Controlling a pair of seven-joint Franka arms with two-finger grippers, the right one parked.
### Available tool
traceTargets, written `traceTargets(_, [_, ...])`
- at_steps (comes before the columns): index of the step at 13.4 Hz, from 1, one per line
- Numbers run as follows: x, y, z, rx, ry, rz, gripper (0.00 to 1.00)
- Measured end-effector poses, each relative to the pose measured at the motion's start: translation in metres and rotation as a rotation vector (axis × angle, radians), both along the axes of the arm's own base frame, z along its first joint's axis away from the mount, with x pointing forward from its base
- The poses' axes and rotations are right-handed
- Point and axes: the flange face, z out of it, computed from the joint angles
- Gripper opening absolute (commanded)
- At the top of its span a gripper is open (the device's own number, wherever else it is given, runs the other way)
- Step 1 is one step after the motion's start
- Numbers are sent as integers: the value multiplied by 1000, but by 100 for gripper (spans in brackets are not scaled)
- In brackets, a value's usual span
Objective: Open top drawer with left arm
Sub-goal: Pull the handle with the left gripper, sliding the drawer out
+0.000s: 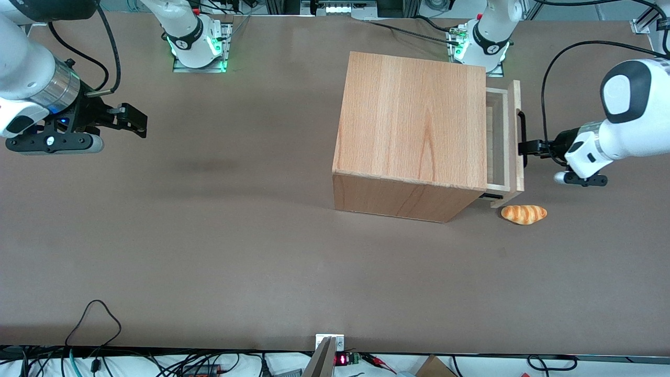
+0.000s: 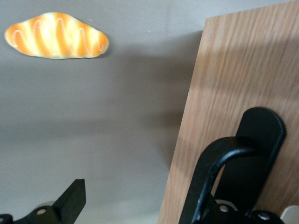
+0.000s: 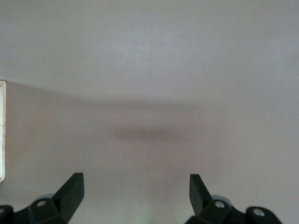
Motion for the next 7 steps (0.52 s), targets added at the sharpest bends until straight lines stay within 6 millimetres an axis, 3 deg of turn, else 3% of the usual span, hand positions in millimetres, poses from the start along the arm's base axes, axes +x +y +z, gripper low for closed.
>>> traceTargets(7, [0,64,1,7,-15,78,100])
